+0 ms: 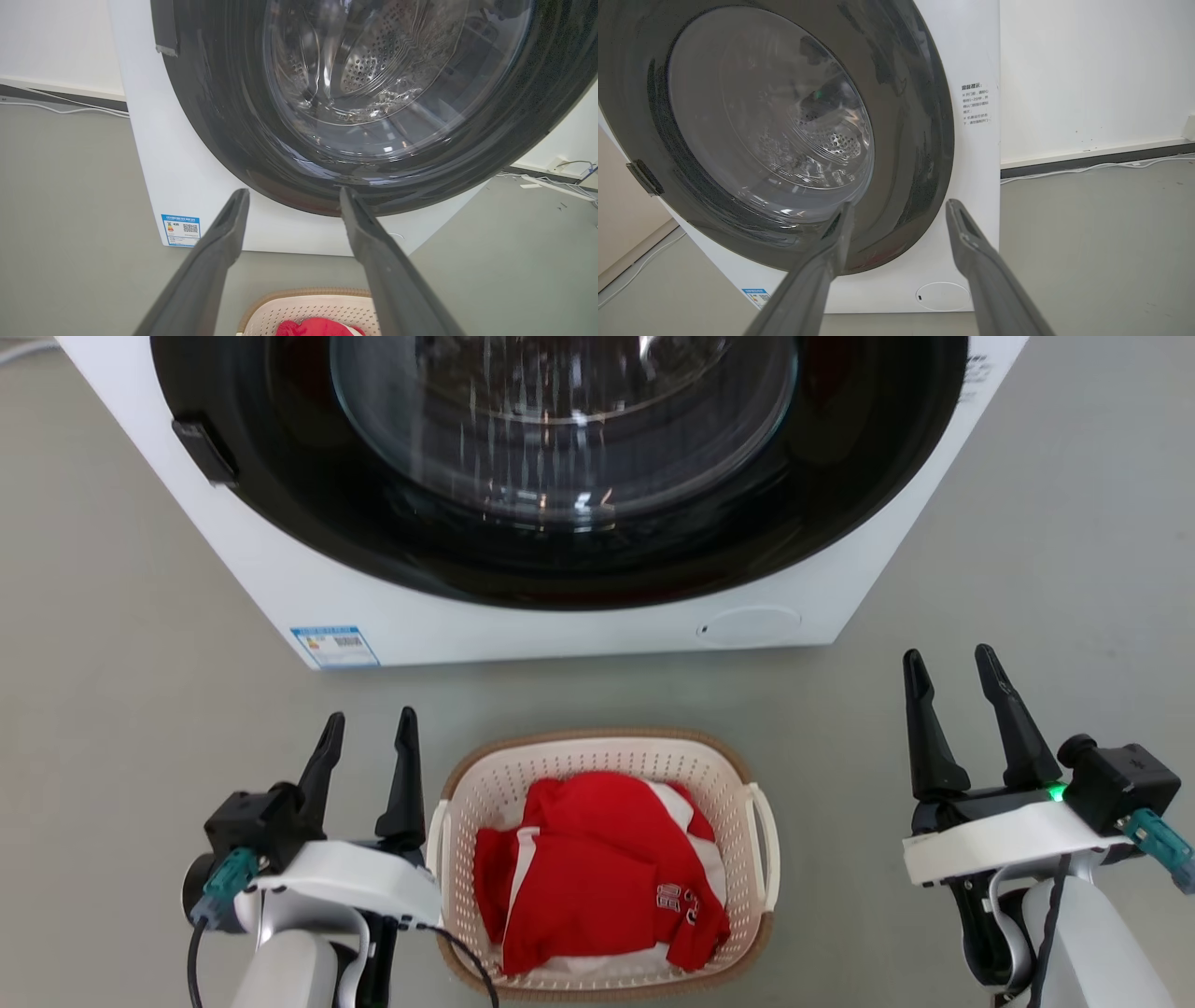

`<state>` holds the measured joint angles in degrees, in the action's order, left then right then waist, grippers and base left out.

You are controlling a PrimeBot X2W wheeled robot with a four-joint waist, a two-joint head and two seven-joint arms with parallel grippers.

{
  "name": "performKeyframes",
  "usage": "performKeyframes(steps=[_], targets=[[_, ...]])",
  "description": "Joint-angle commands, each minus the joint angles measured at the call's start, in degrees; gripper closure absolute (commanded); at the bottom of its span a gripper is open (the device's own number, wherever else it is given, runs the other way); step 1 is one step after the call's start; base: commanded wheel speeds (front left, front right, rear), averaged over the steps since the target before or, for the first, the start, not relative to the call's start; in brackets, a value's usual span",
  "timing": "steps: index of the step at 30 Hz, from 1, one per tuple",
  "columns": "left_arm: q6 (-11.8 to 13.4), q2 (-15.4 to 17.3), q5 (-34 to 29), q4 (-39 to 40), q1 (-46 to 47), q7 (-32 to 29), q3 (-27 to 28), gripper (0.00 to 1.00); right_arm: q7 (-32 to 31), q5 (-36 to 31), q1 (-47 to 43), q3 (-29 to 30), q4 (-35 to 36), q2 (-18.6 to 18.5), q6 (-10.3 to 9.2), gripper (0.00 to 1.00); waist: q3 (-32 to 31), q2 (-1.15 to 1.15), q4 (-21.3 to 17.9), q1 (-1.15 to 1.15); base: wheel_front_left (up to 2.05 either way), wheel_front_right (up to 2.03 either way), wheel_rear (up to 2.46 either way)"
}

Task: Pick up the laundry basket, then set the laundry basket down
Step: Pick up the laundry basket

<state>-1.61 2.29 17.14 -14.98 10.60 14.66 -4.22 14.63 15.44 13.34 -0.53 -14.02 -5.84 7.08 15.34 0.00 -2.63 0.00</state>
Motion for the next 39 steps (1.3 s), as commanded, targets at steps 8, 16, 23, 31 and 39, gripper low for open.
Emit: performKeyframes(steps=[8, 16, 23, 31, 39], targets=[[-1.1, 0.6, 0.3, -3.2, 6.1, 0.3, 0.5, 0.0, 0.4, 1.4, 3.4, -2.1, -2.3, -0.8, 0.41, 0.0, 6.6, 0.0, 1.6, 0.0, 0.0, 0.0, 0.0], [-1.6, 0.6, 0.7, -9.2, 9.2, 0.3, 0.5, 0.0, 0.4, 2.2, 4.9, -3.0, -6.9, -1.5, 0.41, 0.0, 10.4, 0.0, 2.1, 0.0, 0.0, 0.0, 0.0], [-2.5, 0.6, -0.4, -17.1, 13.3, 0.3, 0.1, 0.0, 0.4, 3.3, 6.6, -4.7, -12.5, -2.2, 0.41, 0.0, 14.5, 0.0, 2.5, 0.0, 0.0, 0.0, 0.0], [-3.3, 0.6, 1.1, -26.9, 19.4, 0.3, -0.5, 0.0, 0.4, 5.2, 10.0, -8.3, -17.9, -3.3, 0.41, 0.0, 20.9, 0.0, 2.6, 0.0, 0.0, 0.0, 0.0], [-3.4, 0.6, 3.1, -35.3, 24.8, 0.3, -0.7, 0.0, 0.4, 7.6, 13.2, -10.9, -21.4, -3.4, 0.41, 0.0, 27.3, 0.0, 2.3, 0.0, 0.0, 0.0, 0.0]])
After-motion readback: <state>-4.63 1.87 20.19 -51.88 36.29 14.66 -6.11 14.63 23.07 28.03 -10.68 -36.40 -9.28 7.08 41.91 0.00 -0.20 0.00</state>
